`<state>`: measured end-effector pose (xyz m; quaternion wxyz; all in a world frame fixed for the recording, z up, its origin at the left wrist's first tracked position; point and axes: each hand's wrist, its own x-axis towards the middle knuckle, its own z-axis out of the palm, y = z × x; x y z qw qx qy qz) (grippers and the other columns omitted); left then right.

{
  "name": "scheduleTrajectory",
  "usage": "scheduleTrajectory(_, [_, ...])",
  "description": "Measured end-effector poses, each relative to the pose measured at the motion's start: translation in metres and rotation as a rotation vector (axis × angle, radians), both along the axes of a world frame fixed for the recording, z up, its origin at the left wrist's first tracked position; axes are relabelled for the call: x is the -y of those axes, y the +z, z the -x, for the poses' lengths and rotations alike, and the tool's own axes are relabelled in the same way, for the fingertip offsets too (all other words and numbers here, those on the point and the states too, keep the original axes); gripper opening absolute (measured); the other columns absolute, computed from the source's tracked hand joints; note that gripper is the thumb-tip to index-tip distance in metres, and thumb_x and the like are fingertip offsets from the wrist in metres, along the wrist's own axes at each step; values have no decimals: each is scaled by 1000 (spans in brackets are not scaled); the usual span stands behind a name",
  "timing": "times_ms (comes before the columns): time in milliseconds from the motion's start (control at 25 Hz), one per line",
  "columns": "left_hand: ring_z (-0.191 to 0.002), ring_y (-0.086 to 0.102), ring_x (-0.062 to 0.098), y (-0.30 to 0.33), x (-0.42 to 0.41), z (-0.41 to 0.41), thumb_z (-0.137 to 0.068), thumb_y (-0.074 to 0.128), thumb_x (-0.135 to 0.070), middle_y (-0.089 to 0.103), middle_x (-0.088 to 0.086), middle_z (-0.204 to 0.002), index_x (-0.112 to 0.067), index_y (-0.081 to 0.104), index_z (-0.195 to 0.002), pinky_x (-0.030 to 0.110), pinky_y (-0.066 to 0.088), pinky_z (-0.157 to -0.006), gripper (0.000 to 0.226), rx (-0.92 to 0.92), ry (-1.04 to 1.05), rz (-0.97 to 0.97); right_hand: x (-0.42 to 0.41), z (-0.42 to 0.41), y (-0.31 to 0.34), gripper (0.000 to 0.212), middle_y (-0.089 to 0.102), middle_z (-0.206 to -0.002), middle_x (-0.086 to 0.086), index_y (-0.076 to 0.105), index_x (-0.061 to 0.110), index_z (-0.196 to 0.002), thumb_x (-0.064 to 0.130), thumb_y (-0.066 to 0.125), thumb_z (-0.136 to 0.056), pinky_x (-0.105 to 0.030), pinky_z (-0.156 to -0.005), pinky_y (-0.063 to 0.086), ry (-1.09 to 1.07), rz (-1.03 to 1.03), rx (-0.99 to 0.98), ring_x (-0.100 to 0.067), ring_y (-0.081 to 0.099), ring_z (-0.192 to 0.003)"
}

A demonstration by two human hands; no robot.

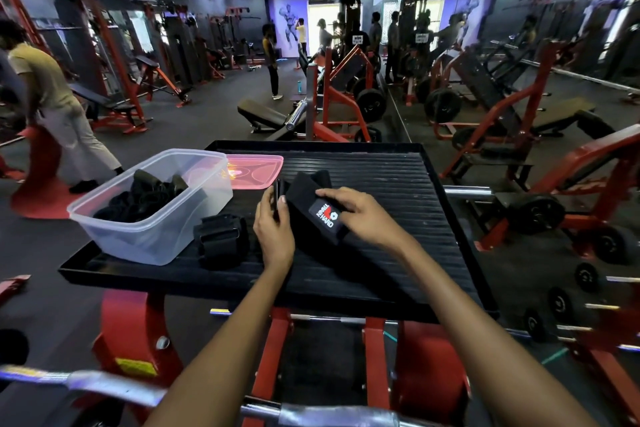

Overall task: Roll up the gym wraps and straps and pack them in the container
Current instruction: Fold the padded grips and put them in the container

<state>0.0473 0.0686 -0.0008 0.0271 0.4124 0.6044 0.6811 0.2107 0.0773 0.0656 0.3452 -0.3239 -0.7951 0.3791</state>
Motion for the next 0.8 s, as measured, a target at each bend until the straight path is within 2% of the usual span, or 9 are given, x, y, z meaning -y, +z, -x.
scheduleTrajectory(120, [-106,59,24,1,4,0,-93,50,-5,63,17,-115,-3,56,-127,17,38,-90,35,-38,-5,-25,4,-9,6,65,53,-131,-6,51,-2,-131,-26,27,-75,-2,-93,38,81,33,19,-8,45,-123])
scheduleTrajectory(200, [-99,59,22,3,6,-2,-92,52,-6,63,15,-111,-6,57,-127,18,40,-86,35,-35,-27,-19,4,-11,9,60,56,-129,-10,54,4,-130,-23,40,-78,-5,-97,37,63,-176,143,-10,48,-119])
scheduleTrajectory(320, [-92,60,20,3,6,-2,-88,58,-6,64,13,-107,-9,60,-124,14,41,-82,36,-15,-50,-6,0,-10,7,30,51,-109,-5,68,6,-112,-4,59,-84,-8,-87,34,3,-449,214,-11,48,-105])
scheduleTrajectory(400, [-89,60,18,3,6,-2,-84,62,-4,64,12,-110,-8,61,-121,5,41,-78,38,-21,-95,-10,5,-4,12,13,50,-108,1,69,5,-95,4,58,-89,-9,-89,36,-19,-412,39,-2,48,-105])
scheduleTrajectory(480, [-91,57,11,4,9,-6,-77,68,-1,61,5,-110,-9,60,-120,5,42,-79,44,-108,-191,9,10,2,17,25,53,-89,10,59,26,-78,4,55,-91,-11,-76,39,-60,-305,-121,10,51,-84])
scheduleTrajectory(560, [-93,54,2,1,9,-9,-73,73,-1,56,-3,-107,-8,60,-117,4,40,-83,46,-204,-295,33,4,10,11,34,49,-71,13,47,29,-69,5,53,-91,-15,-64,37,-177,-190,-201,7,50,-65])
scheduleTrajectory(600, [-94,53,1,0,8,-9,-74,74,-4,56,-5,-107,-9,60,-116,4,40,-85,44,-231,-341,36,-1,13,4,27,54,-71,10,50,25,-73,6,53,-91,-17,-65,39,-231,-124,-233,6,51,-65])
scheduleTrajectory(680, [-97,56,2,-5,6,-6,-80,71,-11,60,-4,-106,-10,64,-112,15,45,-90,33,-250,-393,37,-10,12,-18,15,63,-87,5,57,19,-91,5,52,-91,-18,-74,45,-297,-19,-292,2,58,-79])
scheduleTrajectory(800, [-82,62,1,-10,3,-5,-89,60,-9,68,-1,-92,-10,71,-94,35,52,-85,12,-178,-397,92,-13,0,-49,20,64,-95,8,58,17,-101,2,52,-91,-7,-76,44,-349,-13,-293,9,60,-86])
